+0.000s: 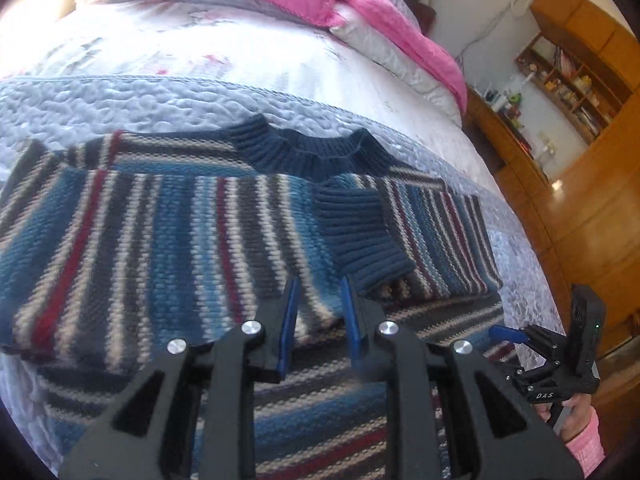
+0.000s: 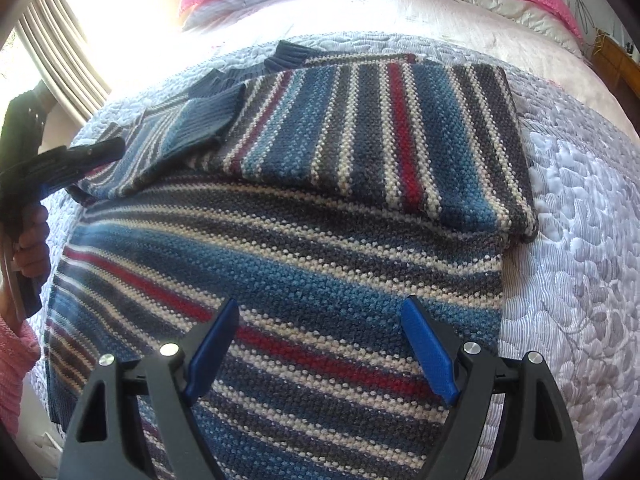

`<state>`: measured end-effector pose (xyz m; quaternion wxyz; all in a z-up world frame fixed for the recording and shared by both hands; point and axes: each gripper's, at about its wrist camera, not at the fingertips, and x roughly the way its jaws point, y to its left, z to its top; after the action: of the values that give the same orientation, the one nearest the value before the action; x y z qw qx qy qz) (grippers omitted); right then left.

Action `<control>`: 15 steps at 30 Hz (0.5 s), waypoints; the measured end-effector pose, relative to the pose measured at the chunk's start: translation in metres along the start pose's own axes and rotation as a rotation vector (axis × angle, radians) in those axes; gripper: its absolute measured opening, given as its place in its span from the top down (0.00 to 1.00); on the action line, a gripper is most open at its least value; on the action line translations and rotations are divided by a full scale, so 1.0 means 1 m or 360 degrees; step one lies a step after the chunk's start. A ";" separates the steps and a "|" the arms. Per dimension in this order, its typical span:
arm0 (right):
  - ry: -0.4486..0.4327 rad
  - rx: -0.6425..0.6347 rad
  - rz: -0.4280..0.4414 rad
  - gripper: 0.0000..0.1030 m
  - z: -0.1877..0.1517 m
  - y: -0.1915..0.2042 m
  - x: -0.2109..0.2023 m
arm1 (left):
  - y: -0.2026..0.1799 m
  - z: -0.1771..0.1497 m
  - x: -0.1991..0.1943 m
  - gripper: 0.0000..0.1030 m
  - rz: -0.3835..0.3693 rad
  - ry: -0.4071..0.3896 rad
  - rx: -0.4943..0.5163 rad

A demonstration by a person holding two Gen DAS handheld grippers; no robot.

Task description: Fold small clothes

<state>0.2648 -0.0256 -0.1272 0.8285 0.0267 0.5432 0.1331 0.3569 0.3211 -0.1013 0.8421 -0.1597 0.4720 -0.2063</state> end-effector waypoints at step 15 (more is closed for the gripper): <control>0.0091 0.0049 0.0202 0.24 0.114 0.056 0.041 | 0.108 0.005 -0.027 0.65 0.0408 0.0071 -0.0364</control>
<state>0.3723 0.0497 -0.1065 0.8021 0.0700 0.5659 0.1778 0.3694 0.4282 -0.1294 0.8271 -0.1882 0.5276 -0.0457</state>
